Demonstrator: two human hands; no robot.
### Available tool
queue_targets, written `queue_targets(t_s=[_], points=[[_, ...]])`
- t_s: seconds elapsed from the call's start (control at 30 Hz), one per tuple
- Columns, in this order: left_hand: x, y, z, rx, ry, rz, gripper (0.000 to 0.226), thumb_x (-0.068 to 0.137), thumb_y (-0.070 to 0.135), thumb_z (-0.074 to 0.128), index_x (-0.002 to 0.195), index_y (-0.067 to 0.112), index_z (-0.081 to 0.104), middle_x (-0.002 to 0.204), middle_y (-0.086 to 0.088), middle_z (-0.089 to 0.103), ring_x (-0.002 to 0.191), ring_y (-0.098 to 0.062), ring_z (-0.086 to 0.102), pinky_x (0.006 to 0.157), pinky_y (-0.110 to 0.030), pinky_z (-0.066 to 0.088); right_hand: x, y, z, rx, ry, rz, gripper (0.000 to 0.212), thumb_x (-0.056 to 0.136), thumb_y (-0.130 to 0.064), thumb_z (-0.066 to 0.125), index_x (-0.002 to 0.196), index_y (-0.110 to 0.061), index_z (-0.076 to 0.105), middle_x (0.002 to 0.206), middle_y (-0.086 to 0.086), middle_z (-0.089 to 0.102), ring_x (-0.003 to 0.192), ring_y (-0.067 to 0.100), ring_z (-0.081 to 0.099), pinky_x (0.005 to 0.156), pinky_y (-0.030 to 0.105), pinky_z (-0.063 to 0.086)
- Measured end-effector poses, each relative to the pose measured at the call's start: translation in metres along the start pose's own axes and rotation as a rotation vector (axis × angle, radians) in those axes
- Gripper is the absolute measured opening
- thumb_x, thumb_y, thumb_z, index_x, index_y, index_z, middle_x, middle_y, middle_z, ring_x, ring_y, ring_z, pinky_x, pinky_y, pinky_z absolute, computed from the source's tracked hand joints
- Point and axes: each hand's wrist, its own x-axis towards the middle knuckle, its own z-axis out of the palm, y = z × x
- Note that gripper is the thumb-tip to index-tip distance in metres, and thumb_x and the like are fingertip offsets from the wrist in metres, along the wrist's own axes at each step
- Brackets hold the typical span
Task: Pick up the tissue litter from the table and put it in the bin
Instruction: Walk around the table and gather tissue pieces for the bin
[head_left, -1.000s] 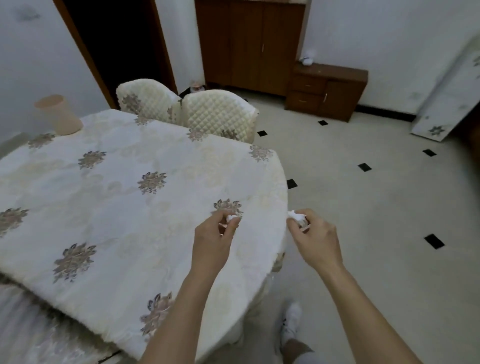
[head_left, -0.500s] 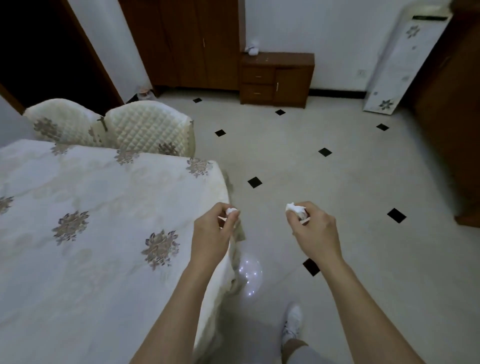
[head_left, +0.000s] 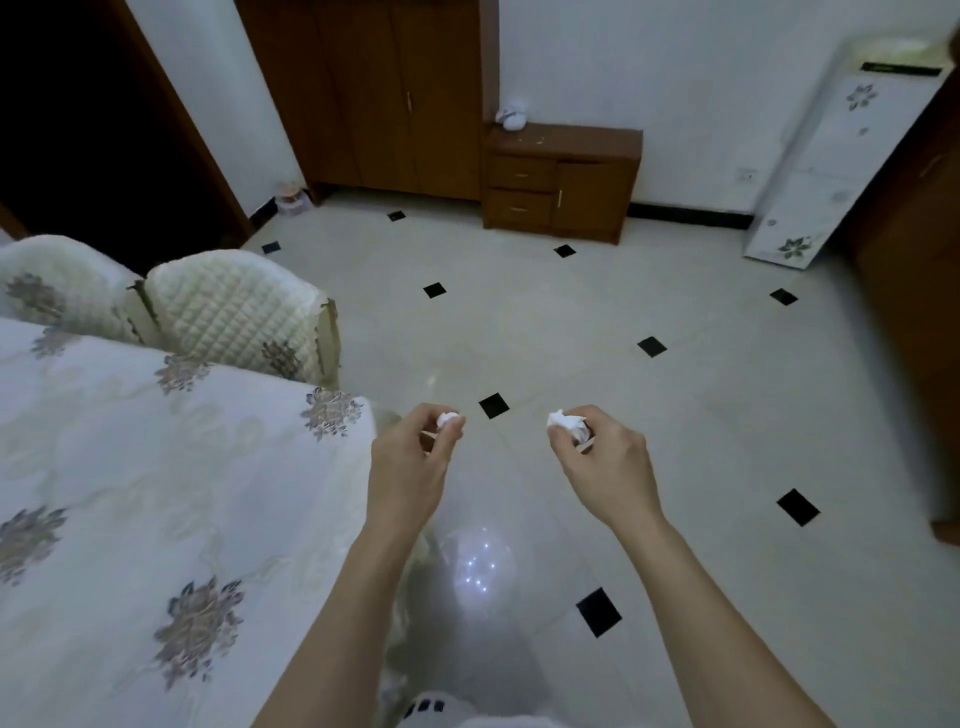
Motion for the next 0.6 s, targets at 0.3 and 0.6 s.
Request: queue_targets(t_s=[0.3, 0.6], points=[[0.087, -0.015, 0.029, 0.010, 0.052, -0.075, 0.011, 0.093, 0.030, 0.065, 0.084, 0.024, 0.069, 0.075, 0.014, 0.073, 0.067, -0.003, 0.062, 0.060, -0.012, 0.045, 0.095, 0.000, 0.027, -0.034, -0.076, -0.045, 0.018, 0.090, -0.044, 0.058, 0.076, -0.033, 0.056, 0.057, -0.006, 0.053, 0.061, 0.020, 0.054, 0.059, 0.035, 0.048], [0.250, -0.033, 0.055, -0.054, 0.087, -0.097, 0.016, 0.093, 0.030, 0.064, 0.078, 0.024, 0.067, 0.072, 0.010, 0.070, 0.064, -0.011, 0.062, 0.063, -0.025, 0.048, 0.260, -0.043, 0.072, -0.069, -0.108, -0.102, 0.021, 0.090, -0.044, 0.058, 0.071, -0.038, 0.051, 0.057, -0.009, 0.051, 0.060, 0.015, 0.054, 0.057, 0.030, 0.044]])
